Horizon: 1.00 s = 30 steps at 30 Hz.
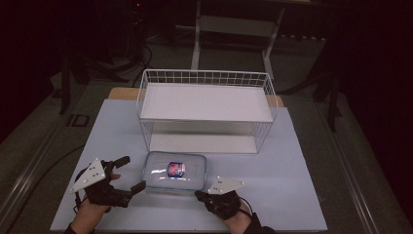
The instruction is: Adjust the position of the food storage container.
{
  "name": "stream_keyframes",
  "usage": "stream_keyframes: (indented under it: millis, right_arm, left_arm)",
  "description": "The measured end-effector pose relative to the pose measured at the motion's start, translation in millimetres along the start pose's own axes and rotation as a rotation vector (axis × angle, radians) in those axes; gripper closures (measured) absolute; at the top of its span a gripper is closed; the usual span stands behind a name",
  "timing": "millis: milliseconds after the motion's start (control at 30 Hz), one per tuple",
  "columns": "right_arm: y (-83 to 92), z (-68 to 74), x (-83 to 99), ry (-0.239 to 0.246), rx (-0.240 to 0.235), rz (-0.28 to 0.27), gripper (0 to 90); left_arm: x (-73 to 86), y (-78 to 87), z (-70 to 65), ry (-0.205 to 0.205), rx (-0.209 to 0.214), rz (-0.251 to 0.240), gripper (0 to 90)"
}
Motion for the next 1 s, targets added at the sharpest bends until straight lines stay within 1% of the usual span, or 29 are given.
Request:
stream_keyframes:
  millis: [33, 133, 167, 200, 233, 267, 300, 333, 367, 400, 433, 467, 500, 533, 567, 600, 633, 667, 700, 733, 767, 800, 833, 867, 900, 933, 967, 1000]
  right_arm:
    - [0.0, -1.6, -0.2, -0.005, 0.003, -0.001, 89.9]
    - [1.2, -5.4, -1.1, -0.037, 0.0, -0.007, 89.9]
    - [2.4, -5.5, -1.4, -0.033, 0.005, -0.014, 89.9]
    - [4.7, -5.2, -2.8, -0.036, -0.004, -0.027, 89.8]
    - [6.6, -5.3, -4.0, -0.037, -0.005, -0.036, 89.8]
    - [9.6, -5.7, -5.9, -0.038, -0.005, -0.051, 89.7]
    - [9.6, -5.7, -5.9, -0.038, -0.005, -0.051, 89.7]
    - [12.8, -6.0, -8.1, -0.038, -0.008, -0.07, 89.7]
    - [20.8, -7.9, -12.4, -0.038, -0.004, -0.107, 83.4]
    - [24.5, -9.2, -14.0, -0.037, -0.008, -0.128, 77.1]
    - [24.5, -9.2, -14.0, -0.037, -0.008, -0.128, 77.1]
    - [32.5, -11.9, -16.7, -0.042, -0.001, -0.173, 66.8]
    - [32.5, -11.9, -16.7, -0.042, -0.001, -0.173, 66.8]
    - [36.3, -13.0, -18.3, -0.036, 0.004, -0.188, 58.1]
    - [42.9, -16.0, -20.7, -0.037, 0.017, -0.217, 49.2]
    - [46.9, -18.0, -21.8, -0.041, 0.02, -0.234, 43.6]
    - [50.6, -20.2, -22.9, -0.045, 0.018, -0.251, 37.0]
    - [54.1, -22.9, -23.8, -0.05, 0.019, -0.271, 29.4]
    - [56.9, -25.8, -24.1, -0.051, 0.02, -0.287, 19.2]
    - [58.6, -28.1, -24.3, -0.043, 0.032, -0.291, 12.2]
    - [60.3, -30.5, -24.2, -0.036, 0.051, -0.291, 13.3]
    - [62.6, -33.3, -23.2, -0.033, 0.074, -0.294, 12.4]
    - [64.9, -35.7, -22.2, -0.032, 0.07, -0.291, 11.3]
    - [67.4, -38.1, -21.3, -0.028, 0.062, -0.303, 11.3]
    - [70.7, -40.9, -20.2, -0.026, 0.068, -0.322, 11.3]
    - [72.6, -42.6, -19.6, -0.025, 0.071, -0.325, 11.3]
    - [75.0, -44.6, -18.9, -0.023, 0.072, -0.326, 11.3]
    - [77.6, -46.1, -18.1, -0.025, 0.073, -0.332, 11.5]
  left_arm:
    - [-0.4, 0.4, 0.0, 0.0, 0.003, -0.004, 0.0]
    - [-0.6, 1.1, 0.2, -0.021, -0.006, -0.008, 0.0]
    - [-0.6, 1.1, 0.2, -0.021, -0.006, -0.008, 0.0]
    - [0.1, 0.9, 2.0, -0.029, -0.017, -0.019, 0.0]
    - [0.8, 0.5, 3.3, -0.036, -0.034, -0.014, 0.0]
    - [1.4, 0.4, 4.6, -0.033, -0.035, -0.007, 0.0]
    - [1.4, 0.4, 4.6, -0.033, -0.035, -0.007, 0.0]
    - [1.4, 0.4, 4.6, -0.033, -0.035, -0.007, 0.0]
    - [1.2, 0.3, 7.8, 0.014, -0.023, 0.01, 0.0]
    - [-0.2, 0.5, 8.0, 0.01, -0.018, 0.014, 1.3]
    - [-0.2, 0.5, 8.0, 0.01, -0.018, 0.014, 2.1]
    - [-2.9, 1.0, 9.0, 0.024, 0.003, 0.034, 2.3]
    - [-2.9, 1.0, 9.0, 0.024, 0.003, 0.034, 3.0]
    - [-4.2, 1.5, 11.5, 0.021, -0.005, 0.052, 3.0]
    - [-4.8, 2.2, 13.7, 0.015, -0.017, 0.06, 3.0]
    - [-5.5, 2.8, 16.6, 0.02, -0.02, 0.06, 3.1]
    - [-6.3, 3.1, 20.0, 0.034, -0.005, 0.063, 3.1]
    - [-6.8, 2.9, 23.6, 0.041, 0.007, 0.079, 3.3]
    - [-7.3, 3.1, 26.4, 0.033, -0.007, 0.091, 8.0]
    - [-7.3, 3.1, 26.4, 0.033, -0.007, 0.091, 14.7]
    - [-6.6, 3.0, 30.9, 0.025, 0.015, 0.112, 18.4]
    - [-5.7, 2.7, 32.6, 0.016, 0.016, 0.125, 27.6]
    - [-4.2, 1.8, 34.4, 0.008, 0.023, 0.142, 35.7]
    - [-1.6, 0.1, 36.8, 0.008, 0.033, 0.169, 40.4]
    - [0.3, -0.7, 38.2, 0.003, 0.034, 0.187, 47.9]
    - [3.0, -1.9, 39.7, -0.006, 0.027, 0.209, 51.8]
    - [6.1, -3.1, 41.8, -0.014, 0.03, 0.236, 57.2]
    - [9.4, -4.5, 44.1, -0.016, 0.026, 0.266, 61.5]
Point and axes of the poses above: each handheld gripper's, and its own axes: y roughly backward along the jaws, x roughly out of its underside, z roughly to its left, the point moved 3 cm from there along -y, roughly forward along the jaws, and after that the axes turned 3 degrees about -y, right-handed, at the moved point
